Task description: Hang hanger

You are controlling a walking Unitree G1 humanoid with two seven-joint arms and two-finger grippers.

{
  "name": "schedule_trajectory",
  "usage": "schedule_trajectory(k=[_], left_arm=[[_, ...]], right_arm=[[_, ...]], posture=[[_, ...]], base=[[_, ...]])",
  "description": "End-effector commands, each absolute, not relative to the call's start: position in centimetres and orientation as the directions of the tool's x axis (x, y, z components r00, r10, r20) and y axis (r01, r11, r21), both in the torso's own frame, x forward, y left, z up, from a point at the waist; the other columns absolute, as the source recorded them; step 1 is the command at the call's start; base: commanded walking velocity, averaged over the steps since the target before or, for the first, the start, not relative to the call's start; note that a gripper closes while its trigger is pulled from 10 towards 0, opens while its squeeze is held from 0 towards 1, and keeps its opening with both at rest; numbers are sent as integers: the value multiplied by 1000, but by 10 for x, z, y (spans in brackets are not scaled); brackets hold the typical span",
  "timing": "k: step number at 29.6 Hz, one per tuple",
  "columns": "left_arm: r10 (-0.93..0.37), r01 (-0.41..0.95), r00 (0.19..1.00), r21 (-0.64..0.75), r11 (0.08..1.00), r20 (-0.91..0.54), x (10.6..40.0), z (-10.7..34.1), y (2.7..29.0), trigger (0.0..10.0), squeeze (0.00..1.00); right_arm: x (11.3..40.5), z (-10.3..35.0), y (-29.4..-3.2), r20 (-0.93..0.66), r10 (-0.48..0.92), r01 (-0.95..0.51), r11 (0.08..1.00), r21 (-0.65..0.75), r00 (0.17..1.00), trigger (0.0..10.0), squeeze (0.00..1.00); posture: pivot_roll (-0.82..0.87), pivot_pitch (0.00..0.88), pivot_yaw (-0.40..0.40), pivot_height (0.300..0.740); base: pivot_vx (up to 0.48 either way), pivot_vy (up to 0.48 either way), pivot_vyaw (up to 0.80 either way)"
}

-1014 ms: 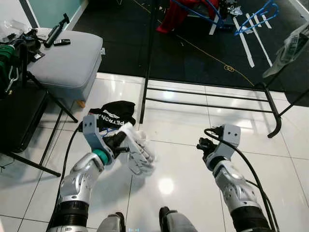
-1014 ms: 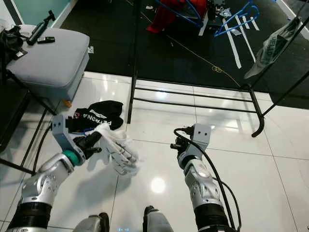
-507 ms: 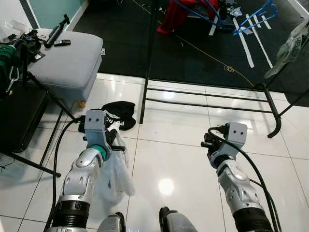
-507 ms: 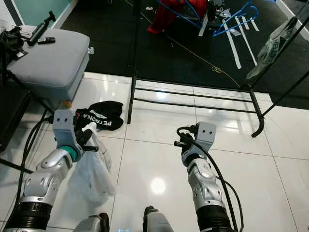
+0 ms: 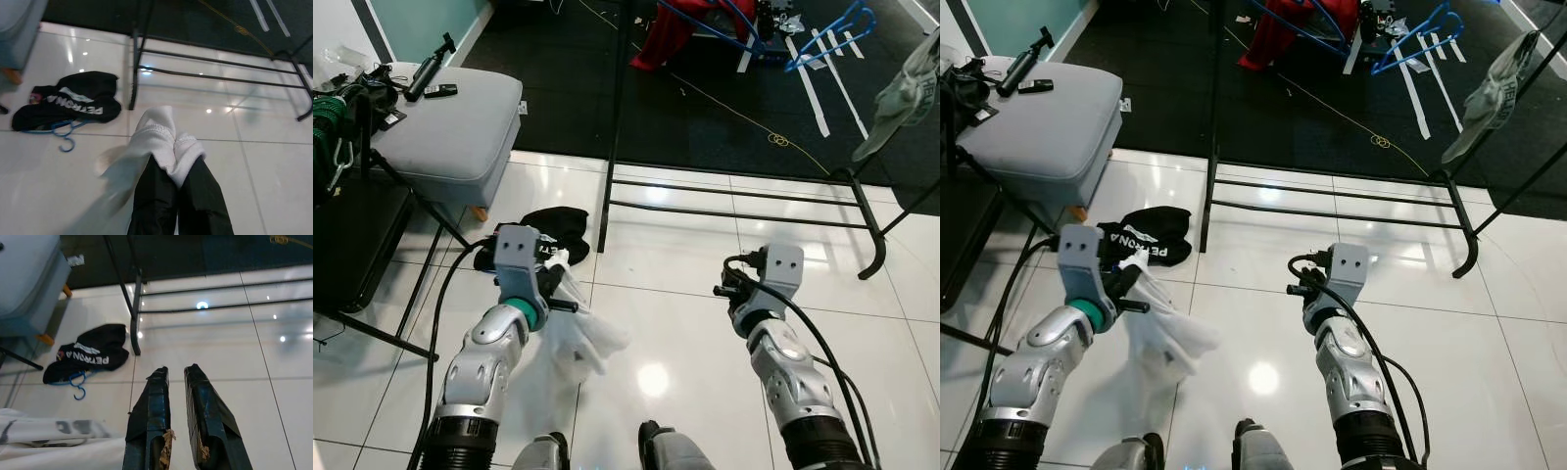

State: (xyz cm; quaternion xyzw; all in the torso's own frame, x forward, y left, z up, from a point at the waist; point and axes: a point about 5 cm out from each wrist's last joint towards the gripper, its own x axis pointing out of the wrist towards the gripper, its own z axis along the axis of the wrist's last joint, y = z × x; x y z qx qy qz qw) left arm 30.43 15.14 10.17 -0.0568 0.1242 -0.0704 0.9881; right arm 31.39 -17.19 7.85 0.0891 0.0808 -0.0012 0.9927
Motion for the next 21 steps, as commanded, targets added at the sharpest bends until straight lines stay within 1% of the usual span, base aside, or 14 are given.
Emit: schedule_trajectory(k=[1,3,5,8,13,15,18,21], left_arm=[[-142,112,960,-135,985,-242,302,97,152,10000,0],[-106,88,961,-84,993,-254,301,89,153,10000,0],[-87,71,963,-71,995,-256,303,87,154,10000,0],[-90,79,965,-53,995,-245,305,89,154,10000,0],[-107,98,973,-57,994,-205,309,100,150,10000,0],[-105,98,974,-48,994,-199,309,101,150,10000,0],[-106,91,974,-82,992,-198,309,101,149,10000,0],[-98,86,976,-68,994,-192,309,102,149,10000,0]], right_arm=[[311,72,-173,-181,5,26,985,173,983,10000,0],[310,69,-170,-198,14,17,988,153,980,10000,0],[309,66,-169,-220,23,5,992,124,975,10000,0],[309,65,-170,-227,21,10,991,134,974,10000,0],[310,68,-171,-225,29,3,990,140,974,10000,0],[310,68,-172,-224,23,9,990,142,974,10000,0],[310,67,-173,-226,22,12,988,151,974,10000,0],[309,65,-171,-230,35,2,987,161,972,10000,0]], posture=[[-29,85,8,740],[-35,79,12,740],[-33,71,10,740],[-36,69,10,740],[-39,68,17,740],[-37,63,15,740],[-34,64,12,740],[-20,63,2,740]], base=[[0,0,0],[0,0,0],[0,0,0],[0,0,0],[0,0,-800],[0,0,-800],[0,0,-800],[0,0,-800]])
